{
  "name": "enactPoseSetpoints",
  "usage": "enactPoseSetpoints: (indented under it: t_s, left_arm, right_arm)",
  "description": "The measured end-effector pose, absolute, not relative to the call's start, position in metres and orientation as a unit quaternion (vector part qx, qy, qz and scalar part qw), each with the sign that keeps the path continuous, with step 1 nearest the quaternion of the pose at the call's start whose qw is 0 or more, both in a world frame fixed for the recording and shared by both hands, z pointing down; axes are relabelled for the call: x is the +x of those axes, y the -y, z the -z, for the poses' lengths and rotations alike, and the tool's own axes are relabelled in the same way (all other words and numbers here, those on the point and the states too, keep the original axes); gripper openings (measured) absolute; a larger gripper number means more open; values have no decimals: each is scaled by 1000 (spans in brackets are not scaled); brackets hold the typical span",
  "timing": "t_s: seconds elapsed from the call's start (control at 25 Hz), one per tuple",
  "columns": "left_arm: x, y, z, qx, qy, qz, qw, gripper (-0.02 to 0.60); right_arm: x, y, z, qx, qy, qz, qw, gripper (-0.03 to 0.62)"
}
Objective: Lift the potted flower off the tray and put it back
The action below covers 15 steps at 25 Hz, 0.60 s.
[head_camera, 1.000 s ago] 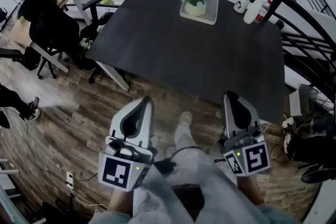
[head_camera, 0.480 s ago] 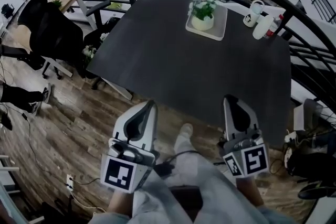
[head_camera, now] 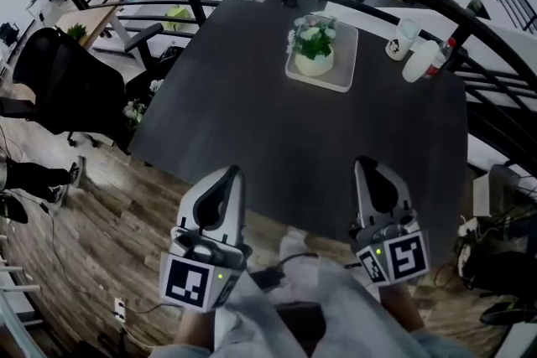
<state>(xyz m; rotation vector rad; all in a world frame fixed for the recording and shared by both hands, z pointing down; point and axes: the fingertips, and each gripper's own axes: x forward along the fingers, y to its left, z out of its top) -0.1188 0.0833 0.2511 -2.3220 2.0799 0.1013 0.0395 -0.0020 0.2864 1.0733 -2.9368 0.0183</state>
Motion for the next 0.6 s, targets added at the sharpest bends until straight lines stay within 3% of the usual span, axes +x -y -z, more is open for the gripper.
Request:
enactPoseSetpoints:
  t_s: [0.6]
  left_arm:
    - [-104,19,-272,-777,-630,-12,-11,-2]
  right_arm:
    - [47,70,-309,359,932,-34,27,3]
